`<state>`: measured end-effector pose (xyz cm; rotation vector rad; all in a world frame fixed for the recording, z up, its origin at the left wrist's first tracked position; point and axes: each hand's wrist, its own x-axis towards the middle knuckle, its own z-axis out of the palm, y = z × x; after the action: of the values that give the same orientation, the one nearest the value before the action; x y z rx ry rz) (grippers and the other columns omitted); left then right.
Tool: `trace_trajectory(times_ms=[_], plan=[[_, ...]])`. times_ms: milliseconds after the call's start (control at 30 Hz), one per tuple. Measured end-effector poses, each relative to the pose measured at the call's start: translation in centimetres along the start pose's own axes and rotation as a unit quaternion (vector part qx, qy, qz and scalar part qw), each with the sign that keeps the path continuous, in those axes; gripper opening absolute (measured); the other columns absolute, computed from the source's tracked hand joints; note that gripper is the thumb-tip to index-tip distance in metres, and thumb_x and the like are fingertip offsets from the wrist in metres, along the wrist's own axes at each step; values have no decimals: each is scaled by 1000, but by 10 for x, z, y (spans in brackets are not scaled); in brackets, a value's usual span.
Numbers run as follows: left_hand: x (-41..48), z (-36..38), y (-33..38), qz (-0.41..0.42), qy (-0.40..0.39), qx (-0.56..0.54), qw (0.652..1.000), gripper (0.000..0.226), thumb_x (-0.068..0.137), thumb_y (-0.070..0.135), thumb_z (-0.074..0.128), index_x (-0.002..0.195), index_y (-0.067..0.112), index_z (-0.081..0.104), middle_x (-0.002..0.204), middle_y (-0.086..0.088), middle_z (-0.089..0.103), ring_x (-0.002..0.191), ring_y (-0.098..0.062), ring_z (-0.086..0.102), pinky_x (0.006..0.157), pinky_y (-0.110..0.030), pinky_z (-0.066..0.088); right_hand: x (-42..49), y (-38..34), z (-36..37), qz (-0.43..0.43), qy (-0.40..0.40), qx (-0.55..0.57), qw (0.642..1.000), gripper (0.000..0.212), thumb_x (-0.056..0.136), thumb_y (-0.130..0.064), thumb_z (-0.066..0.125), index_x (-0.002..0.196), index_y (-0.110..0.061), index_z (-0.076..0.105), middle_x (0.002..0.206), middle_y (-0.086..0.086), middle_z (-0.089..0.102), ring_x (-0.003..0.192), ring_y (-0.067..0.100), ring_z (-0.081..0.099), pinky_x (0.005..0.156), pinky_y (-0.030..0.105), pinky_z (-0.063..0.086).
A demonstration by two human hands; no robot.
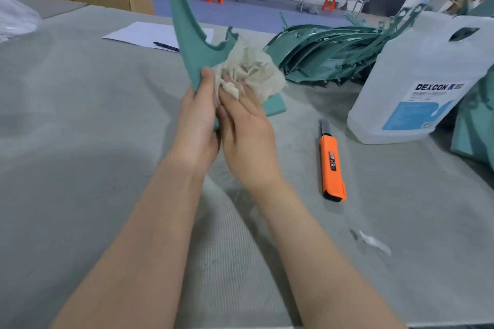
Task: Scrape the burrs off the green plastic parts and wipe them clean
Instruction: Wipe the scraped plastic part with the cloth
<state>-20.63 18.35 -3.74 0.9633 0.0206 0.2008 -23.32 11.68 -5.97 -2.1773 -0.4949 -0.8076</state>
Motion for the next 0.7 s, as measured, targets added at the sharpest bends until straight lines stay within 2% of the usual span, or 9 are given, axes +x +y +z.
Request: trace_trajectory(times_ms=[100, 167, 233, 300, 333, 400, 500, 600, 700], plan=[[-3, 0, 0, 9, -21, 21, 1000, 28, 103, 30, 41, 108, 15, 64, 102, -2, 73, 95, -16, 70, 83, -31, 56, 13, 27, -9, 50, 62, -16, 997, 32, 100, -6, 45, 127, -4, 61, 139, 12, 55, 133, 26, 44, 109, 22, 27], [-6, 3, -1, 22, -29, 50, 998, 24, 102, 31, 43, 103, 19, 64, 99, 4, 73, 96, -13, 70, 85, -33, 56, 16, 52, -26, 189, 75, -9, 979, 26, 103, -14, 41, 99, -15, 67, 112, 11, 64, 104, 24, 54, 92, 28, 37], [-6, 1, 1, 31, -20, 26, 999, 21, 101, 32, 45, 97, 22, 63, 93, 10, 74, 93, -10, 70, 77, -31, 57, 13, 68, -39, 311, 123, 46, 941, 35, 103, -16, 39, 69, -18, 46, 72, 0, 49, 71, 17, 39, 69, 29, 31], [-3, -1, 4, 43, -8, 3, 999, 20, 101, 33, 44, 100, 24, 63, 97, 11, 74, 95, -11, 70, 68, -28, 57, 11, 73, -50, 349, 218, 151, 899, 39, 102, -16, 40, 62, -16, 35, 59, -8, 35, 61, 11, 27, 60, 28, 26], [-2, 0, 5, 47, -2, 4, 999, 20, 101, 33, 44, 103, 25, 62, 101, 10, 73, 97, -12, 70, 67, -28, 56, 12, 69, -54, 346, 235, 198, 886, 40, 102, -19, 40, 62, -16, 39, 58, -11, 38, 59, 9, 31, 59, 25, 28], [-2, -1, 3, 43, 1, -3, 999, 20, 101, 34, 44, 104, 26, 62, 102, 10, 73, 98, -12, 70, 66, -28, 56, 16, 55, -54, 315, 159, 290, 890, 31, 103, -26, 41, 83, -14, 61, 78, -13, 62, 75, 5, 55, 73, 20, 43], [0, -3, 3, 36, -31, -10, 999, 19, 101, 30, 45, 103, 23, 62, 98, 9, 74, 95, -12, 70, 69, -30, 57, 17, 42, -50, 284, 37, 405, 868, 21, 103, -19, 45, 121, -23, 54, 122, -1, 65, 110, 10, 63, 93, 24, 51], [0, -4, -3, 41, -52, 44, 997, 17, 100, 23, 48, 106, 18, 64, 99, 5, 74, 96, -13, 70, 74, -29, 57, 20, 42, -51, 303, 68, 284, 907, 14, 104, -22, 43, 103, -14, 55, 96, -1, 63, 83, 7, 59, 70, 16, 49], [-4, -1, -10, 68, -68, 134, 986, 16, 99, 24, 51, 100, 20, 67, 97, 7, 74, 96, -11, 70, 79, -29, 55, 21, 54, -53, 332, 119, 145, 924, 45, 105, -33, 35, 63, -18, 36, 57, -10, 37, 52, 7, 32, 50, 25, 26]])
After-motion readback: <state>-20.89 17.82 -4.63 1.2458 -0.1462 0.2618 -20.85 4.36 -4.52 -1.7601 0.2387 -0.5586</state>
